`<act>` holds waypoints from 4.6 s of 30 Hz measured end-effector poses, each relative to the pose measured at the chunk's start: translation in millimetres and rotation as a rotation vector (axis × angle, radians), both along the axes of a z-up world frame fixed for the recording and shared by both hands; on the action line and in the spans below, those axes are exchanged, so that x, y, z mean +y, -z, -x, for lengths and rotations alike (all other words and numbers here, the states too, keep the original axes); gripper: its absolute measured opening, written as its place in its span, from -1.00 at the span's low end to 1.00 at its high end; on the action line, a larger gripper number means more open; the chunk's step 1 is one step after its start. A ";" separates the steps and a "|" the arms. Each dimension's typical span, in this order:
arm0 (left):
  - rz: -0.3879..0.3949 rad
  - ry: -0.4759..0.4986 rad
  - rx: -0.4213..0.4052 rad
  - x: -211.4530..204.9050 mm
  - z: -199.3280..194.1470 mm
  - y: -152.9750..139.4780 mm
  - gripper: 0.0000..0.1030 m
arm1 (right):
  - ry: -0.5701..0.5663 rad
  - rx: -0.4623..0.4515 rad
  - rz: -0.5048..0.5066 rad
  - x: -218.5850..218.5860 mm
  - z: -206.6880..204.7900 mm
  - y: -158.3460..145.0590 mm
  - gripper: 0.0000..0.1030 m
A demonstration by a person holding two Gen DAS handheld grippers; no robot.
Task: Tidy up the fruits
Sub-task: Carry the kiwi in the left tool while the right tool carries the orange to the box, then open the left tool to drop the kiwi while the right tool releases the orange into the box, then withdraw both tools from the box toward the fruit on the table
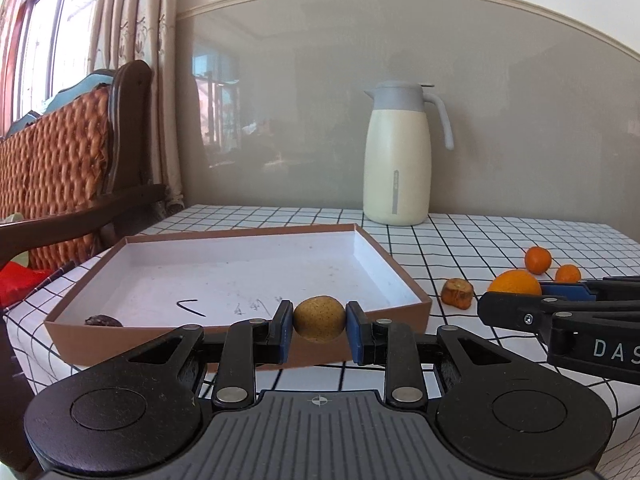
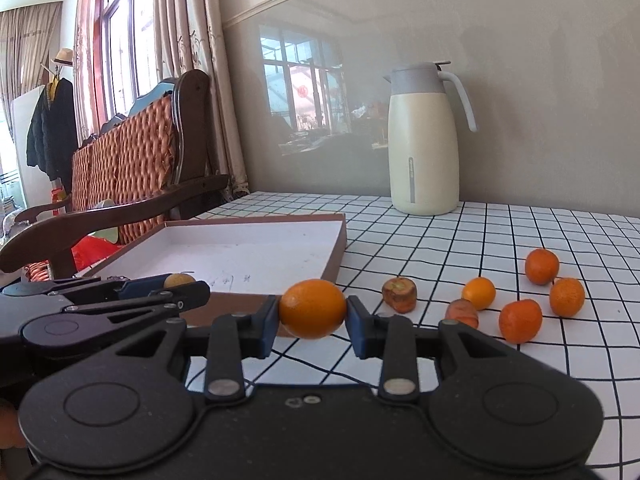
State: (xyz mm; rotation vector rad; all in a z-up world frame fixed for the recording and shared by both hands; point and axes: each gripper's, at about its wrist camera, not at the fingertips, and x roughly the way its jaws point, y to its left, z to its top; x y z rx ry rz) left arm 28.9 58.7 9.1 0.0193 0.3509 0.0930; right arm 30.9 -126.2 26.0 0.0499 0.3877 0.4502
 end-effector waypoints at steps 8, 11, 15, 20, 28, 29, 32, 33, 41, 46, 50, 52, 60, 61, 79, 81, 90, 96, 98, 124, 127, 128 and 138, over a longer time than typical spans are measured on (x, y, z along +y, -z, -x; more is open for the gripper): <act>0.022 -0.094 -0.040 34.6 5.4 -7.1 -0.44 | 0.001 -0.061 -0.027 15.3 -6.5 -7.3 -0.47; 0.025 -0.124 -0.053 46.2 6.7 -8.9 -0.44 | 0.005 -0.081 -0.038 19.3 -8.3 -9.4 -0.47; 0.028 -0.156 -0.068 59.2 6.4 -11.1 -0.44 | 0.006 -0.100 -0.052 24.6 -10.9 -10.4 -0.47; 0.020 -0.184 -0.089 70.9 5.0 -14.8 -0.44 | 0.006 -0.128 -0.056 33.7 -12.3 -12.0 -0.47; -0.001 -0.219 -0.112 86.1 1.9 -20.9 -0.44 | 0.013 -0.138 -0.055 46.0 -20.8 -10.8 -0.47; -0.008 -0.223 -0.114 88.4 0.8 -21.4 -0.44 | 0.014 -0.138 -0.058 47.1 -22.4 -10.8 -0.47; -0.023 -0.239 -0.118 96.2 -2.2 -22.3 -0.44 | 0.016 -0.133 -0.064 50.0 -27.5 -10.4 -0.47; -0.028 -0.242 -0.118 98.4 -3.2 -22.3 -0.44 | 0.016 -0.133 -0.061 51.5 -29.0 -10.2 -0.47; -0.033 -0.259 -0.092 115.3 -18.6 -19.2 -0.44 | 0.011 -0.117 -0.043 64.8 -40.8 -7.6 -0.47; -0.021 -0.265 -0.084 121.6 -26.1 -16.4 -0.44 | 0.022 -0.115 -0.038 70.1 -49.5 -7.2 -0.47; -0.018 -0.270 -0.076 126.0 -32.0 -14.1 -0.44 | 0.030 -0.117 -0.035 72.9 -57.7 -7.0 -0.47; -0.008 -0.275 -0.065 129.3 -35.8 -12.3 -0.44 | 0.033 -0.105 -0.033 74.5 -64.3 -5.5 -0.47; 0.006 -0.293 -0.029 137.7 -53.9 -5.9 -0.44 | 0.056 -0.054 -0.028 78.5 -83.4 1.2 -0.47; 0.008 -0.295 -0.023 139.1 -56.9 -5.1 -0.44 | 0.059 -0.052 -0.026 79.1 -85.8 1.5 -0.46; -0.045 -0.416 -0.067 145.4 -52.2 -17.3 1.00 | 0.151 -0.177 -0.136 64.5 -77.1 -11.5 0.89; -0.073 -0.401 -0.078 140.9 -49.2 -19.2 1.00 | 0.140 -0.170 -0.135 64.3 -77.5 -11.6 0.89; -0.133 -0.379 -0.081 123.8 -39.4 -23.0 1.00 | 0.103 -0.142 -0.111 65.1 -72.9 -8.8 0.89; -0.131 -0.366 -0.066 117.0 -34.8 -22.3 1.00 | 0.093 -0.125 -0.107 56.4 -65.9 -8.1 0.89; -0.118 -0.363 -0.054 114.2 -34.9 -19.9 1.00 | 0.094 -0.116 -0.114 50.9 -63.2 -8.4 0.89; -0.107 -0.180 -0.001 24.2 -20.2 -6.0 1.00 | 0.140 -0.027 -0.049 -29.1 -27.8 -4.3 0.89; -0.118 -0.136 -0.004 10.7 -19.6 -5.6 1.00 | 0.159 -0.025 -0.032 -39.7 -23.2 -3.7 0.88; -0.118 -0.123 -0.007 5.5 -19.8 -5.9 1.00 | 0.167 -0.024 -0.027 -43.4 -21.7 -3.3 0.89; -0.092 0.008 -0.022 -35.0 -23.8 -3.4 1.00 | 0.251 -0.015 -0.014 -78.5 -13.2 0.2 0.88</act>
